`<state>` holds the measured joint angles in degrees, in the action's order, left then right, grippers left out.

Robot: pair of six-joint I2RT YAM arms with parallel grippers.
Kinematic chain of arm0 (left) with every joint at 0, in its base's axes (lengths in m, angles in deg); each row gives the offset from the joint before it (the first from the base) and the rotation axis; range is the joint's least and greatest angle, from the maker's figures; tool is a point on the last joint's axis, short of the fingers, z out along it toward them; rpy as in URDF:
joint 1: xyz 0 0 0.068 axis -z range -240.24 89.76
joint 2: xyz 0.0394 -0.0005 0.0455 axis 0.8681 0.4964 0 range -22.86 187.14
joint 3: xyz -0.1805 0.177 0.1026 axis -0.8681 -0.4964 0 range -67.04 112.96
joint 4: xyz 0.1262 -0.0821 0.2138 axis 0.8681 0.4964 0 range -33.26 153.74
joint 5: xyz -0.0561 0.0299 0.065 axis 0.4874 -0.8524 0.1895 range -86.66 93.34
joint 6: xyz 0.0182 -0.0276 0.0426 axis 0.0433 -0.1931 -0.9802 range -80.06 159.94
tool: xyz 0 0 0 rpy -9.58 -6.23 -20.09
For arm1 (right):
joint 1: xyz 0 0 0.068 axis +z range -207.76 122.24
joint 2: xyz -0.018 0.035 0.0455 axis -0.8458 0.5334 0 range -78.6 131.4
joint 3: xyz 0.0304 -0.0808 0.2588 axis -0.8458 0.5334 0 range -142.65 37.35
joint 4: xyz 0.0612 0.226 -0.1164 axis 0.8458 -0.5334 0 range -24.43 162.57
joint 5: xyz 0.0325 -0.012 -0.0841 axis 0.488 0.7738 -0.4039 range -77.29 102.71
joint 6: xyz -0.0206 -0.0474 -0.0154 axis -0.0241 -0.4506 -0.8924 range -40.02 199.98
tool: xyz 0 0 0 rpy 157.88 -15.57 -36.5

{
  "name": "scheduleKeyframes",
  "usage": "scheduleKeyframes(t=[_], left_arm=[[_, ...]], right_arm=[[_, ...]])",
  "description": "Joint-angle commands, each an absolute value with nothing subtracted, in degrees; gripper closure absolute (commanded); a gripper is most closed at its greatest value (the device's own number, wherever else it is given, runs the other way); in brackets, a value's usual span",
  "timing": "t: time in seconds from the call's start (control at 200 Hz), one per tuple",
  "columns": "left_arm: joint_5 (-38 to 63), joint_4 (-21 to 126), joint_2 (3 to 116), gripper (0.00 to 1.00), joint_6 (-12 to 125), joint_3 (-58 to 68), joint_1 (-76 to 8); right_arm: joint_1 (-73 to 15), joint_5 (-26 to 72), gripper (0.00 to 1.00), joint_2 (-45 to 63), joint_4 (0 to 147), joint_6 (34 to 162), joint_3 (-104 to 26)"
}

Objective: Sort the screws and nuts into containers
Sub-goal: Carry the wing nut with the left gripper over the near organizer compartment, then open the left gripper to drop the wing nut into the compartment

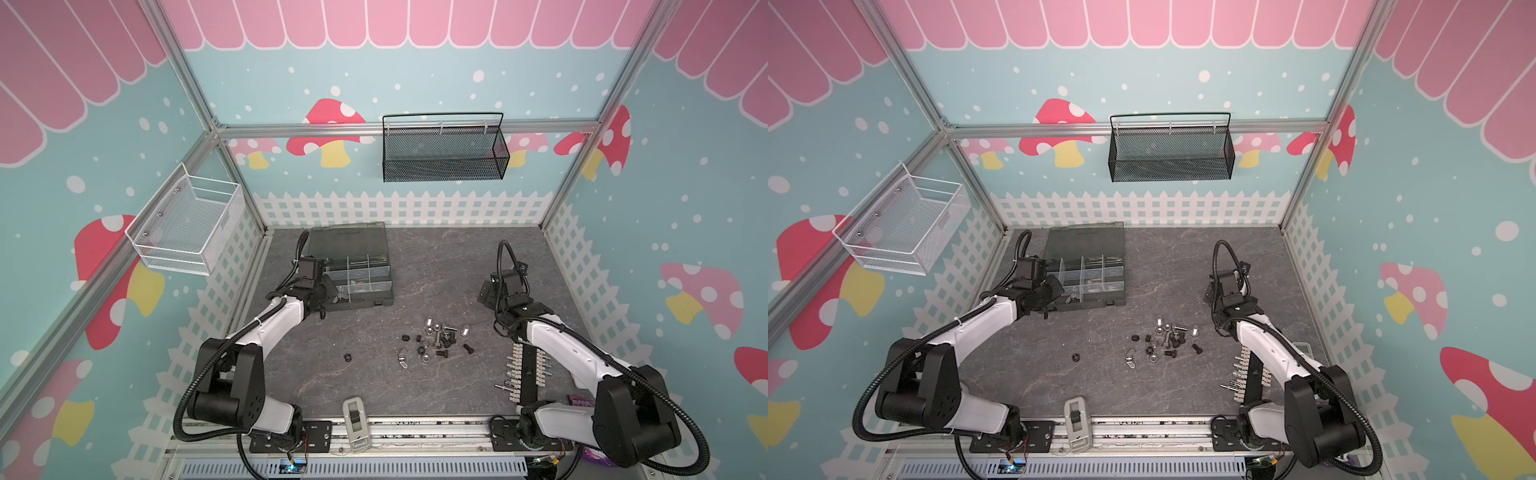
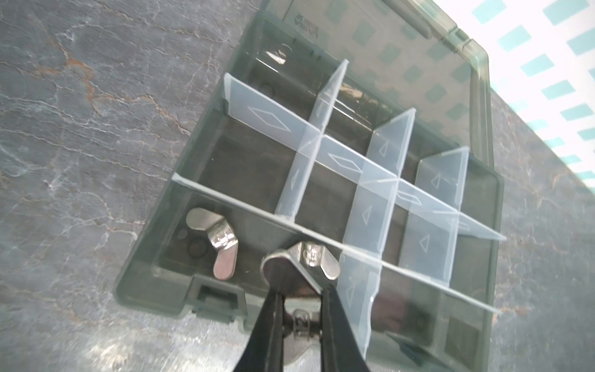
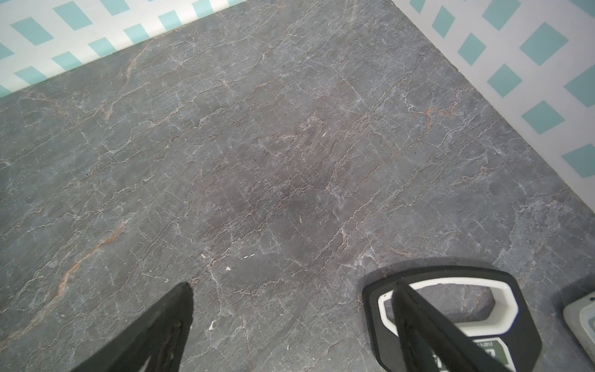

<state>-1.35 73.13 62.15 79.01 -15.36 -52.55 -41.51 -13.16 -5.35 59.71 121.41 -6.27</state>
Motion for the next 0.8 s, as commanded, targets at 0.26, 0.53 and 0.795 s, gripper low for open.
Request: scheduleKeyframes(t=[0.26, 0.53, 0.795], left_arm=[[-2.46, 68.27, 67.88, 0.85, 83.18, -16.07, -54.30], [-2.37, 67.13, 68.51, 0.79, 84.65, -18.20, -54.35], [-2.31, 66.72, 66.75, 0.66, 85.25, -20.09, -54.35]], right_arm=[[-41.06, -13.22, 0.03, -3.75, 59.28, 122.38, -7.12], [-41.01, -13.10, 0.03, -3.28, 59.35, 122.33, -7.18], [-41.06, -12.61, 0.03, -3.19, 59.63, 122.30, -7.24]])
